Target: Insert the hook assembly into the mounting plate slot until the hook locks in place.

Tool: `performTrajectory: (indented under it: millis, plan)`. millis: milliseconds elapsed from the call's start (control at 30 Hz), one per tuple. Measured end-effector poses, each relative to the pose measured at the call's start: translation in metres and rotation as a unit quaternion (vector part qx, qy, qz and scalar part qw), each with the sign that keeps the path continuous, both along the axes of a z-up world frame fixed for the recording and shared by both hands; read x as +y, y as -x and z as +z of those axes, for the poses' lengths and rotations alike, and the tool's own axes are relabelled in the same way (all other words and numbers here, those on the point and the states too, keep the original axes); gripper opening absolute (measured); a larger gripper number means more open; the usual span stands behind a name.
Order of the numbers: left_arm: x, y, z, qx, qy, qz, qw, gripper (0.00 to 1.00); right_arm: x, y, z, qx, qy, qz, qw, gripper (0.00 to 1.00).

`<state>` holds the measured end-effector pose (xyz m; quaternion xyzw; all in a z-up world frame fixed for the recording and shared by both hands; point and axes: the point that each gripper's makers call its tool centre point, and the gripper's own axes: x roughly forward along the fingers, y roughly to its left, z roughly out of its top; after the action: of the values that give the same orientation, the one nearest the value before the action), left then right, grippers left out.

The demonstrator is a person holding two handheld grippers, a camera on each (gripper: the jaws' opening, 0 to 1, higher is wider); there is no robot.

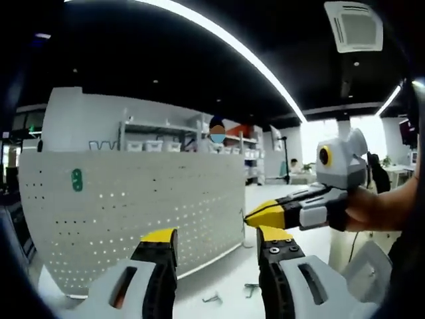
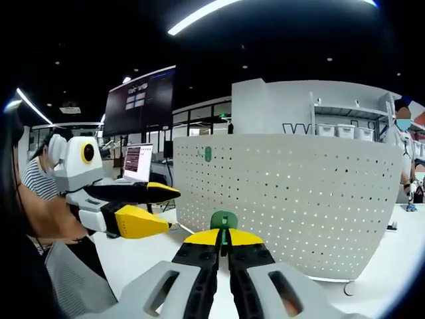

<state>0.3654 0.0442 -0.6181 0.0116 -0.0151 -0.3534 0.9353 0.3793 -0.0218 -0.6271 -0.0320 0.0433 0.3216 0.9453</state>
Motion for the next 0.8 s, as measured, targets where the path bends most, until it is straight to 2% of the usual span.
performTrajectory:
  millis: [433,567,800]
  plan:
    - [0.023,-0.001,-0.004,-0.005,-0.008,0.022,0.9997,0.69,0.002,-0.019,0.019,-0.017,0.001,-0.007,0.9998,0.02]
    - [0.031,0.002,-0.01,-0.007,-0.027,0.029,0.9992,0.74,0.007,-0.026,0.024,-0.023,0.004,-0.008,0.9997,0.02]
    - [0.04,0.009,-0.031,0.007,-0.046,0.039,0.9982,0.76,0.014,-0.045,0.034,-0.039,0.014,-0.012,0.9991,0.02]
